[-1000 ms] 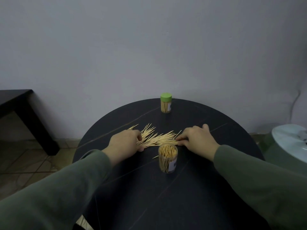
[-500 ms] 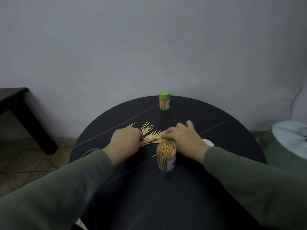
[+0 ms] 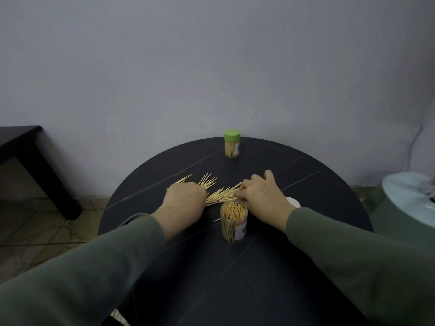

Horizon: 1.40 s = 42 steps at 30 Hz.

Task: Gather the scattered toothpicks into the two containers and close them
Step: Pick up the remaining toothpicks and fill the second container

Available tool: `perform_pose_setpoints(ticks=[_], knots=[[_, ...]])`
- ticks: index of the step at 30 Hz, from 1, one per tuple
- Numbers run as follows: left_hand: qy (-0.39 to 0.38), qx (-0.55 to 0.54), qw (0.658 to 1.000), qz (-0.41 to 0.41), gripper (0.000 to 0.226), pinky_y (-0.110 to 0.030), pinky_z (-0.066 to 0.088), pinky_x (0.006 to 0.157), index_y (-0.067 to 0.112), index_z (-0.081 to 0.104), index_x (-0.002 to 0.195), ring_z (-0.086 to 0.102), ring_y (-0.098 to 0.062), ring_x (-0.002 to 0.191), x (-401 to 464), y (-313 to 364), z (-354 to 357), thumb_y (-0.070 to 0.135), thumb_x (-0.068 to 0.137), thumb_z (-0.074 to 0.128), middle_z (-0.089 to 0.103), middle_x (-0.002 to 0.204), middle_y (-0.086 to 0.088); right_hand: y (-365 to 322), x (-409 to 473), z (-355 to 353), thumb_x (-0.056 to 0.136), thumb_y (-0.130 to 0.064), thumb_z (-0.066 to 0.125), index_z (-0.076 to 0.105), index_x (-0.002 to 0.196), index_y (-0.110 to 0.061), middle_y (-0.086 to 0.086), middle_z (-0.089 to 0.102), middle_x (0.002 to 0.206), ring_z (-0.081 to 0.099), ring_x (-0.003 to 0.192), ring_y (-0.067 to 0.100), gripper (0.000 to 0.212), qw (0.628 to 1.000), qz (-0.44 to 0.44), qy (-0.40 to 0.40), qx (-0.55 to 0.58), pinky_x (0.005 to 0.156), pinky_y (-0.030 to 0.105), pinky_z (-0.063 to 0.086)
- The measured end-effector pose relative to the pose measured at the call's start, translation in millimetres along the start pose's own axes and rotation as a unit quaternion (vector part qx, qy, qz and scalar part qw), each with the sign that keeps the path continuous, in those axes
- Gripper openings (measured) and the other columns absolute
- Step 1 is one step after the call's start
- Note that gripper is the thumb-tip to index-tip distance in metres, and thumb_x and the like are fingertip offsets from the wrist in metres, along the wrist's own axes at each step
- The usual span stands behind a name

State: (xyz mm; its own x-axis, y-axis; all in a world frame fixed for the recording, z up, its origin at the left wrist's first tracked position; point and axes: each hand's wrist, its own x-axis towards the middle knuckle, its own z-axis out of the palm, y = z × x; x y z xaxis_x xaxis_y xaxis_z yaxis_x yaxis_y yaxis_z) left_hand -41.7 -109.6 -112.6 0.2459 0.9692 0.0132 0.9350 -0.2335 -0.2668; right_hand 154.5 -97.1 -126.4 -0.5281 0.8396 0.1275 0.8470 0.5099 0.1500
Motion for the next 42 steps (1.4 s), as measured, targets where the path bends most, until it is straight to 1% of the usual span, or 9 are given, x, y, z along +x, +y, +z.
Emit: perform_pose_setpoints(ticks=[11,21,25,28,31,34,36,39,42], knots=[[0.032,-0.017,0.999,-0.006,0.023,-0.029,0.047,0.064,0.021,0.069,0.103,0.063,-0.019,0.089,-5,-2,-1,0.029,0.098,0.048,0.063,0.100,0.002,-3,-6,-6,0.102,-0.035,0.042,0.062,0.122,-0.030,-0.006,0.056,0.126,0.046,0.114,0.018,0.029,1.000,0.011,0.001,-0.006,0.105,0.050,0.021],[0.073,-0.094,0.993,-0.011,0.030,-0.025,0.046,0.067,0.024,0.071,0.106,0.060,-0.015,0.094,-12,-6,-7,0.037,0.099,0.046,0.059,0.104,0.005,0,-13,-18,0.101,-0.042,0.043,0.061,0.125,-0.037,-0.011,0.058,0.124,0.046,0.112,0.015,0.031,0.994,0.069,0.020,0.077,0.100,0.042,0.026],[0.101,-0.173,0.980,-0.021,0.027,-0.020,0.042,0.065,0.029,0.073,0.106,0.059,-0.009,0.090,-14,-9,-9,0.041,0.097,0.051,0.062,0.103,0.011,0,-14,-25,0.099,-0.042,0.046,0.064,0.120,-0.036,-0.008,0.059,0.110,0.049,0.109,0.014,0.028,0.981,0.100,0.039,0.163,0.100,0.041,0.027],[0.111,-0.269,0.956,-0.036,0.024,-0.017,0.038,0.063,0.029,0.073,0.107,0.053,-0.004,0.081,-15,-8,-14,0.041,0.095,0.056,0.060,0.094,0.015,2,-13,-24,0.096,-0.039,0.054,0.068,0.117,-0.032,-0.010,0.060,0.099,0.052,0.100,0.012,0.026,0.944,0.129,0.066,0.296,0.099,0.040,0.030],[0.110,-0.399,0.909,-0.046,0.022,-0.023,0.043,0.073,0.027,0.074,0.106,0.056,-0.004,0.086,-14,-7,-17,0.039,0.092,0.061,0.064,0.100,0.013,2,-14,-26,0.091,-0.033,0.064,0.072,0.112,-0.025,-0.009,0.064,0.089,0.058,0.092,0.010,0.025,0.868,0.143,0.106,0.464,0.093,0.041,0.043],[0.123,-0.513,0.848,-0.048,0.017,-0.021,0.045,0.077,0.026,0.076,0.098,0.059,-0.001,0.091,-17,-3,-23,0.036,0.090,0.064,0.066,0.094,0.016,-2,-19,-36,0.091,-0.022,0.064,0.070,0.114,-0.015,-0.004,0.068,0.091,0.062,0.090,0.005,0.025,0.787,0.130,0.116,0.591,0.084,0.023,0.050],[0.127,-0.571,0.810,-0.049,0.015,-0.016,0.044,0.077,0.027,0.075,0.098,0.061,0.001,0.091,-20,0,-28,0.034,0.089,0.066,0.069,0.093,0.014,-6,-22,-42,0.091,-0.019,0.062,0.071,0.111,-0.017,-0.007,0.069,0.090,0.063,0.086,-0.002,0.021,0.757,0.116,0.116,0.632,0.077,0.011,0.048],[0.126,-0.629,0.766,-0.038,0.016,-0.015,0.048,0.076,0.028,0.074,0.101,0.064,0.002,0.088,-28,5,-36,0.033,0.088,0.066,0.073,0.092,0.010,-13,-25,-45,0.092,-0.015,0.061,0.070,0.104,-0.023,-0.010,0.071,0.096,0.065,0.088,-0.008,0.017,0.716,0.112,0.108,0.681,0.073,0.005,0.047],[0.113,-0.691,0.713,-0.035,0.022,-0.025,0.052,0.066,0.017,0.074,0.107,0.059,0.001,0.058,-36,11,-44,0.026,0.090,0.064,0.071,0.084,0.010,-18,-28,-45,0.092,-0.015,0.060,0.070,0.103,-0.023,-0.011,0.071,0.095,0.065,0.087,-0.009,0.017,0.688,0.111,0.109,0.709,0.070,0.003,0.046]])
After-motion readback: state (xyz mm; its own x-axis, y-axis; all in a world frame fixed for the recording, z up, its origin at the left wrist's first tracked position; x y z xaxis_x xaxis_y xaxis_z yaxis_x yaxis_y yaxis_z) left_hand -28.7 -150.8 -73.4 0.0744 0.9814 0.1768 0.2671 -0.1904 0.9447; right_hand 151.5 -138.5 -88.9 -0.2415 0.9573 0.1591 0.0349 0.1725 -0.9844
